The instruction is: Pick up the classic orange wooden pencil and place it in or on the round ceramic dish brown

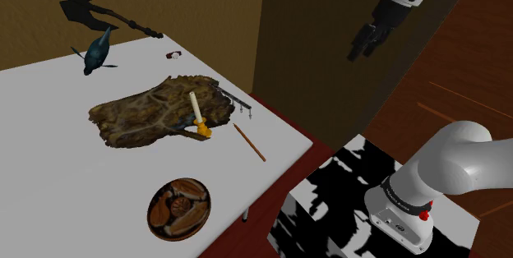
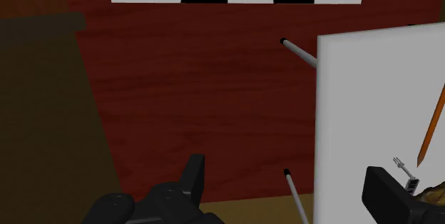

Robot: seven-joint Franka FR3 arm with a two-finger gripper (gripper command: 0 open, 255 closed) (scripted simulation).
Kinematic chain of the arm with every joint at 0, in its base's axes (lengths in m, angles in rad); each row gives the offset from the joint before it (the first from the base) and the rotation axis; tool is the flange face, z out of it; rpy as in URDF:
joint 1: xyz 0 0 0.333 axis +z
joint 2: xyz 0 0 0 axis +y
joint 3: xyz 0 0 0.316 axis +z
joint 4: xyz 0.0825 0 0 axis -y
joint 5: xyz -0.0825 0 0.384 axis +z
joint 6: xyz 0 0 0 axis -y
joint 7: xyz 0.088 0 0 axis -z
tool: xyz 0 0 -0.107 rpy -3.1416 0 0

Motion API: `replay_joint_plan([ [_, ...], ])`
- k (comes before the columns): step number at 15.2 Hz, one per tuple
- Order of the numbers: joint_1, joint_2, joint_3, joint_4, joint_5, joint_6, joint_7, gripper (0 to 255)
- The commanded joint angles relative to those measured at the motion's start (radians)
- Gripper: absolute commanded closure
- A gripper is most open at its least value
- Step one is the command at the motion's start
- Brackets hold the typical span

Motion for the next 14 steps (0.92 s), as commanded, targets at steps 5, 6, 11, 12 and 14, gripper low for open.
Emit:
replay_joint_plan([
  [5, 0.024, 0.04, 0.11, -0.024, 0.025, 0.051, 0.102, 0],
  [6, 0.029, 0.055, 0.138, -0.027, 0.03, 0.064, 0.127, 0],
  [11, 0.053, 0.149, 0.274, -0.021, 0.048, 0.129, 0.258, 0],
  [12, 0.056, 0.173, 0.301, -0.016, 0.049, 0.142, 0.284, 0],
  [14, 0.06, 0.224, 0.355, -0.002, 0.048, 0.166, 0.339, 0],
])
